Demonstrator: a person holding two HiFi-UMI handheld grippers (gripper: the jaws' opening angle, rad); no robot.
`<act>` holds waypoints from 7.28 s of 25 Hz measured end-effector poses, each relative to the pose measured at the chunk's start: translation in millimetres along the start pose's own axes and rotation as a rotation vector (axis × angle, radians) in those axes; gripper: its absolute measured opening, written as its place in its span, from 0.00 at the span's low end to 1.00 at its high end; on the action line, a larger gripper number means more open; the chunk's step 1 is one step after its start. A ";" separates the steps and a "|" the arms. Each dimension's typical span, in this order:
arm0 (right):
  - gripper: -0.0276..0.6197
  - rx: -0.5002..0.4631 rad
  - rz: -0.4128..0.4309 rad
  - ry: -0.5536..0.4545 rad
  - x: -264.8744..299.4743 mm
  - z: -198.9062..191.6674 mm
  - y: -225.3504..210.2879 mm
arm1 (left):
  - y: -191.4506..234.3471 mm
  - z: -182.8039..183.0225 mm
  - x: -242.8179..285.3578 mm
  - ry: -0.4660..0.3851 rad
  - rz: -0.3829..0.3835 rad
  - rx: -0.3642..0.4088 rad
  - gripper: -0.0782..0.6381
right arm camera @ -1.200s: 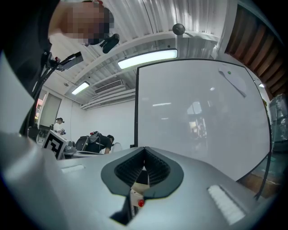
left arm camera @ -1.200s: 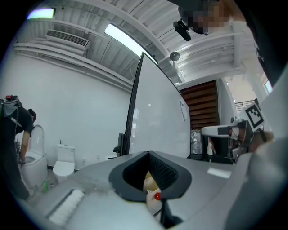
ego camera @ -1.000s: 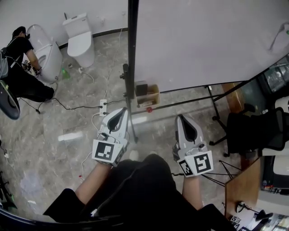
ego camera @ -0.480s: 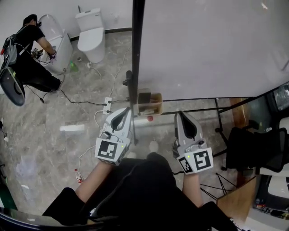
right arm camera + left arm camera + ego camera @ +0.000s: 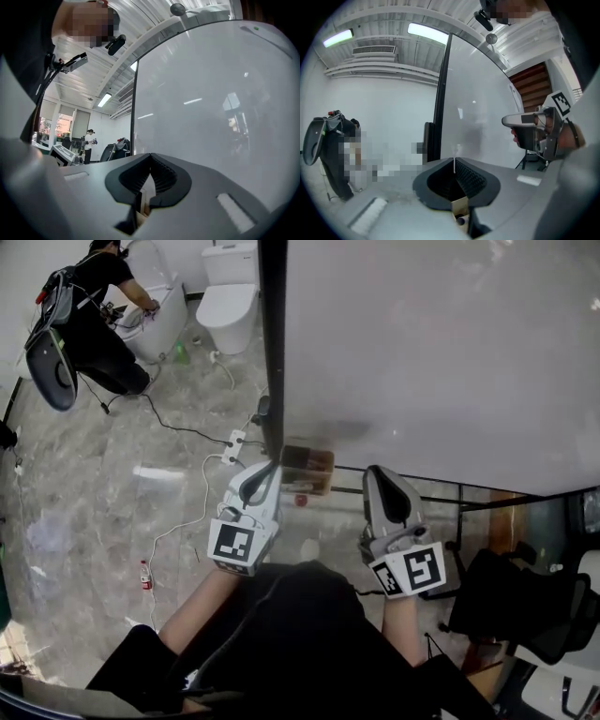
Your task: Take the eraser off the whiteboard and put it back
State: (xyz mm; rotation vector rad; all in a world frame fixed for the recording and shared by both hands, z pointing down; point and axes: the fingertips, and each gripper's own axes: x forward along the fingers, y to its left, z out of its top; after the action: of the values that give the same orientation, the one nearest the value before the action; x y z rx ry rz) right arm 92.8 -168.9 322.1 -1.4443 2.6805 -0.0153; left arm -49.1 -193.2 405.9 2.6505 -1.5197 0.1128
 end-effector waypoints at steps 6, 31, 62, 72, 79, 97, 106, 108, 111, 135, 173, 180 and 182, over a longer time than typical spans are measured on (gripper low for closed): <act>0.06 0.004 0.082 0.002 7.1 -2.4 -12.5 | -4.4 -16.7 13.8 0.041 0.071 0.030 0.15; 0.06 0.016 0.200 0.027 8.6 -11.2 -29.8 | -6.0 -61.4 56.8 0.213 0.207 0.082 0.62; 0.06 0.026 0.220 0.011 8.4 -13.0 -50.5 | 0.1 -69.0 73.7 0.279 0.305 0.092 0.48; 0.06 0.022 0.227 0.005 11.7 -10.7 -37.1 | -9.8 -46.6 64.7 0.201 0.269 0.115 0.47; 0.06 0.013 0.219 0.002 11.8 -9.5 -25.0 | -12.8 -22.2 56.2 0.104 0.240 0.119 0.47; 0.06 -0.004 0.130 -0.013 10.9 -5.0 0.9 | -23.0 45.4 21.1 -0.053 0.080 0.096 0.46; 0.06 -0.009 0.056 -0.012 5.6 -4.9 6.7 | -11.6 57.3 1.7 -0.075 0.023 0.093 0.46; 0.06 -0.010 0.039 -0.012 2.4 -4.7 9.7 | -9.0 59.8 -5.5 -0.082 0.010 0.087 0.46; 0.06 -0.010 0.016 -0.012 -2.1 -5.0 15.4 | -3.5 63.3 -17.5 -0.091 -0.008 0.075 0.46; 0.06 -0.026 -0.085 -0.016 -17.1 -3.0 44.3 | 14.4 78.4 -56.4 -0.164 -0.102 0.043 0.46; 0.06 -0.066 -0.071 -0.005 -10.0 0.3 50.3 | -4.4 63.6 -41.7 -0.135 -0.088 0.051 0.46; 0.06 -0.066 -0.066 0.003 -8.2 -3.7 51.1 | -10.7 59.9 -33.6 -0.121 -0.076 0.058 0.46; 0.06 -0.066 -0.065 0.007 -6.4 -5.7 50.1 | -11.6 58.4 -31.2 -0.118 -0.074 0.062 0.46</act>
State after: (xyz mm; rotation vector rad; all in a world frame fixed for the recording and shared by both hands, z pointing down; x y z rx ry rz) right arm 54.1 -136.1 325.5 -1.5525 2.6625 0.0642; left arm -53.5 -167.1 344.2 2.8044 -1.4713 -0.0016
